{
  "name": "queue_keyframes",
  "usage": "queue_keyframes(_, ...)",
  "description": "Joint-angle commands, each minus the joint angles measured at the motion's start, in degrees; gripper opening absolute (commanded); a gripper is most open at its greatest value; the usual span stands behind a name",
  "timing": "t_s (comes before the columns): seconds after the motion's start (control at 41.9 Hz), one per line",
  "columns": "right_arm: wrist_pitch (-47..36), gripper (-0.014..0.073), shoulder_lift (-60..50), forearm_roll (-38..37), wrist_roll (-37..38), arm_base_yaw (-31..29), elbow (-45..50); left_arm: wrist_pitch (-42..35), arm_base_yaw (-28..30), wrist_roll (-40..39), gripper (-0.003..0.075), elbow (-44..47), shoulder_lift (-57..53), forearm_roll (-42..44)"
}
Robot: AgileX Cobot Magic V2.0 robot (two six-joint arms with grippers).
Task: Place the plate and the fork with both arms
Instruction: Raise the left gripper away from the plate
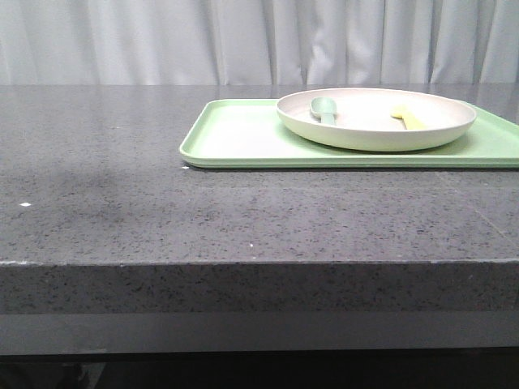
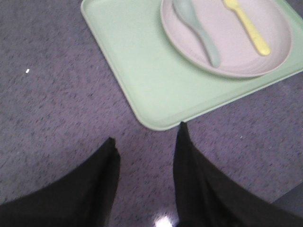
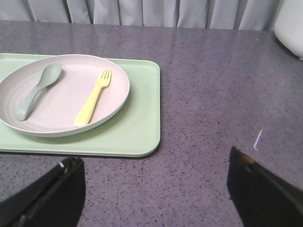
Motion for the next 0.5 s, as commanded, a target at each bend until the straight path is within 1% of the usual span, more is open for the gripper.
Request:
queue_keyframes(0.0,-4.52,0.0631,0.75,-0.77,-0.28,-0.32,-1.79,-3.92,2.57,6.67,0.0283,4.41,-5.06,-6.99)
queue_keyframes(0.072,-4.52,0.0631,0.75,-0.77,-0.28,-0.32,-1.79,-3.67,4.05,13.29,0.0283,8.48,-7.76,-12.09)
queue_keyframes(0.167,-4.52,0.0631,0.75,-0.77,-0.28,-0.32,-1.79,-3.77,4.51,17.44,0.0283,13.31,-11.64,-14.3)
queue_keyframes(0.287,-4.52,0.0631,0.75,-0.77,-0.28,-0.32,-1.79,-3.77,4.51,18.07,0.0283,17.62,-16.49,-14.19)
queue_keyframes(0.478,-4.52,0.0631,0.75,-0.77,-0.28,-0.32,-1.79,-3.67,4.51,18.07,0.0283,21.16,-22.49,-13.77)
